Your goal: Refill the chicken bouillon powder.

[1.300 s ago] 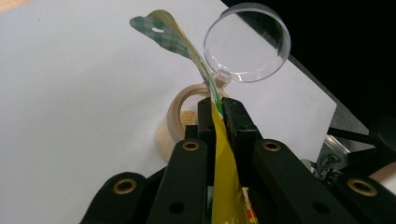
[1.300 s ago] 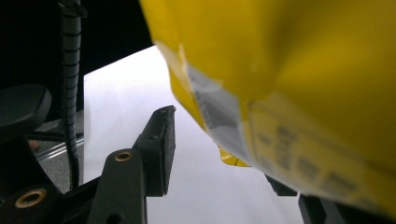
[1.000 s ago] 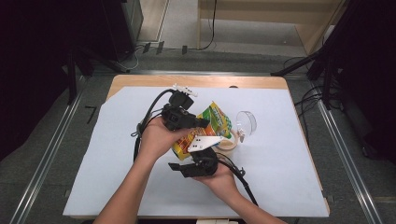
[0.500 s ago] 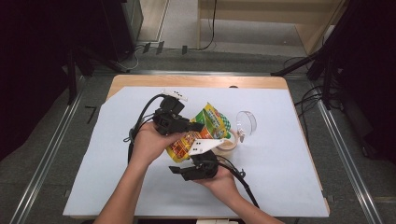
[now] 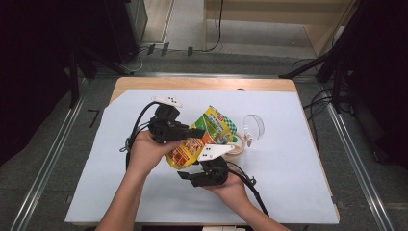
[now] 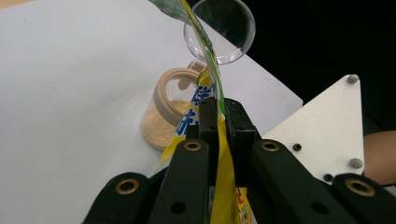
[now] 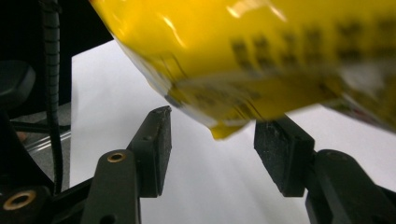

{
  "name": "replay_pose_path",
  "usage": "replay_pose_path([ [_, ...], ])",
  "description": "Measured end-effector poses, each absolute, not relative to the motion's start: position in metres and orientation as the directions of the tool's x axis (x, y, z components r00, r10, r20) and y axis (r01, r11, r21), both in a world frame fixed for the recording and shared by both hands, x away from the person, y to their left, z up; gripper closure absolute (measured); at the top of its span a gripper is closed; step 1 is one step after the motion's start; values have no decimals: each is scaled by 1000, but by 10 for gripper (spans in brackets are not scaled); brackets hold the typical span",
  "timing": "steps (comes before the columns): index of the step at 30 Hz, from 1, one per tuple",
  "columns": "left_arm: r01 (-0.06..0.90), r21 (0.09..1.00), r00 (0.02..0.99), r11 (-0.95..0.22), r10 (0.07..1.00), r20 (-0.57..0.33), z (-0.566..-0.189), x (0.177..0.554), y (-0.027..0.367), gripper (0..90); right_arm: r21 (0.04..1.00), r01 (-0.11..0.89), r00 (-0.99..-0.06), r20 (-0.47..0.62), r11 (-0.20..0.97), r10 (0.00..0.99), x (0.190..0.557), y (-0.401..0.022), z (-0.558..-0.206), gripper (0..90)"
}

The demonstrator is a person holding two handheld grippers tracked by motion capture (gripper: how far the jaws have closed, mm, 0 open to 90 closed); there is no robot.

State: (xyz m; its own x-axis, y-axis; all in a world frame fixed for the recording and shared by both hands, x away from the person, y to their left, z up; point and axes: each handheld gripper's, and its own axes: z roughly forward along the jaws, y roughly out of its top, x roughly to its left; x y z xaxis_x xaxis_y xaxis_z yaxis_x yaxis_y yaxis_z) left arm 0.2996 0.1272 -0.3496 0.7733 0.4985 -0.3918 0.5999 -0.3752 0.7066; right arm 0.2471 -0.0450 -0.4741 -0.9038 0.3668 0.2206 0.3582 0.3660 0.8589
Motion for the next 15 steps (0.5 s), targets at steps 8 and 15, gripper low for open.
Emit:
replay_pose_path([
  [8, 596, 718, 776, -360, 486, -401, -349, 301, 135, 883, 853, 371, -893, 218, 368, 395, 247, -51, -479, 463],
  [15, 600, 725, 770, -338, 490, -408, -350, 304, 142, 883, 853, 369, -886, 203, 368, 418, 246, -56, -479, 464],
])
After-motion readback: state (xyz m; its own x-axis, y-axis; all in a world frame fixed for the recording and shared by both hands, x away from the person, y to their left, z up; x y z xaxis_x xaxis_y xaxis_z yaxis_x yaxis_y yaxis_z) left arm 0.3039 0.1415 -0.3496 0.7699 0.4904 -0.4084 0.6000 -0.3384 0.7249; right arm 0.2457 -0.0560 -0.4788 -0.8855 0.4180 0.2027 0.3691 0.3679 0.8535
